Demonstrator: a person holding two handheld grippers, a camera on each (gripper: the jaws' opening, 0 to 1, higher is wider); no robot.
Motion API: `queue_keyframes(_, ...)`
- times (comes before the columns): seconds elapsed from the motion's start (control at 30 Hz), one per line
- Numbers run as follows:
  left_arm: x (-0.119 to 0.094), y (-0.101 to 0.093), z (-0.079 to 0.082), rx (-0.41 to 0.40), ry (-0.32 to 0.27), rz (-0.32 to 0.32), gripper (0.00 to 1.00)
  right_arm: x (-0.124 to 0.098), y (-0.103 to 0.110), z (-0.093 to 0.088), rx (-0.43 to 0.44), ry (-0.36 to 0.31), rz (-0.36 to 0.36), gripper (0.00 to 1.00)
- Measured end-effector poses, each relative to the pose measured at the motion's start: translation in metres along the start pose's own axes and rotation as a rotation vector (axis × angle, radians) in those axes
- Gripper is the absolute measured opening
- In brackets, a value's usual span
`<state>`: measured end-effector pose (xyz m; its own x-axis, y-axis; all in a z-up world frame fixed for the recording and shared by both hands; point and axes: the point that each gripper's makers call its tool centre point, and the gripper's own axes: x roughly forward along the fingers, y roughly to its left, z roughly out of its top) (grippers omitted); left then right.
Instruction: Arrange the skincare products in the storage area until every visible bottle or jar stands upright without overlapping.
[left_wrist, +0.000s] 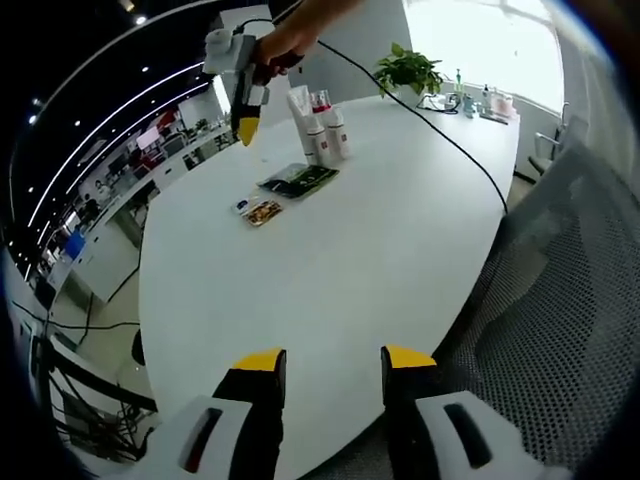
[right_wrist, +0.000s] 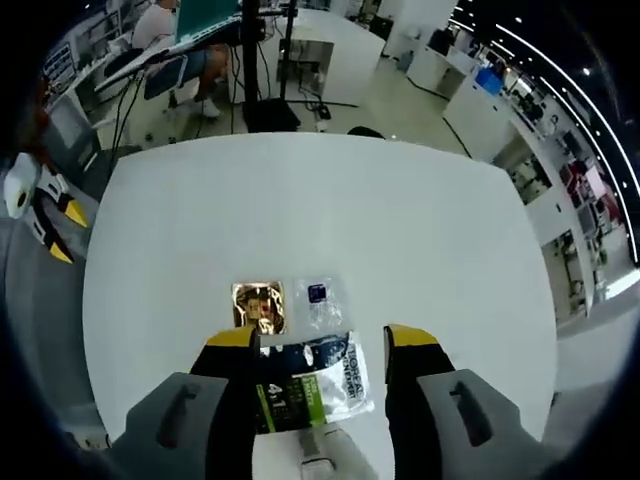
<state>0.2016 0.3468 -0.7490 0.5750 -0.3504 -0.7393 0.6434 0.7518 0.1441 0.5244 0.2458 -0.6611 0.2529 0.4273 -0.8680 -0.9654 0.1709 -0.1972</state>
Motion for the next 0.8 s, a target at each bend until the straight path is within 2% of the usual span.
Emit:
queue_keyframes(0.13, -0.001, 0.0, 0.002, -0.009, -0.009, -0.006, 0.4, -0.02, 0.009, 0.009, 0.025, -0.044, -0.025, 0.48)
queue_keyframes(0.3, -0.002, -0.003, 0.006, -0.02, -0.03, -0.025, 0.43, -0.05, 0.026, 0.016, 0.007, -0.1, -0.05, 0.49)
queue_keyframes(0.5, -0.004, -0.01, 0.017, -0.048, -0.084, -0.071, 0.54, -0.084, 0.044, 0.019, 0.039, -0.174, -0.088, 0.5)
queue_keyframes(0.57, -0.004, -0.012, 0.017, -0.045, -0.084, -0.081, 0.56, -0.095, 0.056, 0.02, 0.048, -0.195, -0.096, 0.5)
queue_keyframes(0.7, -0.007, -0.009, 0.022, -0.067, -0.1, -0.093, 0.61, -0.113, 0.067, 0.019, 0.091, -0.256, -0.121, 0.51)
queue_keyframes(0.8, -0.016, -0.004, 0.038, -0.107, -0.17, -0.1, 0.65, -0.129, 0.078, 0.022, 0.116, -0.31, -0.148, 0.51)
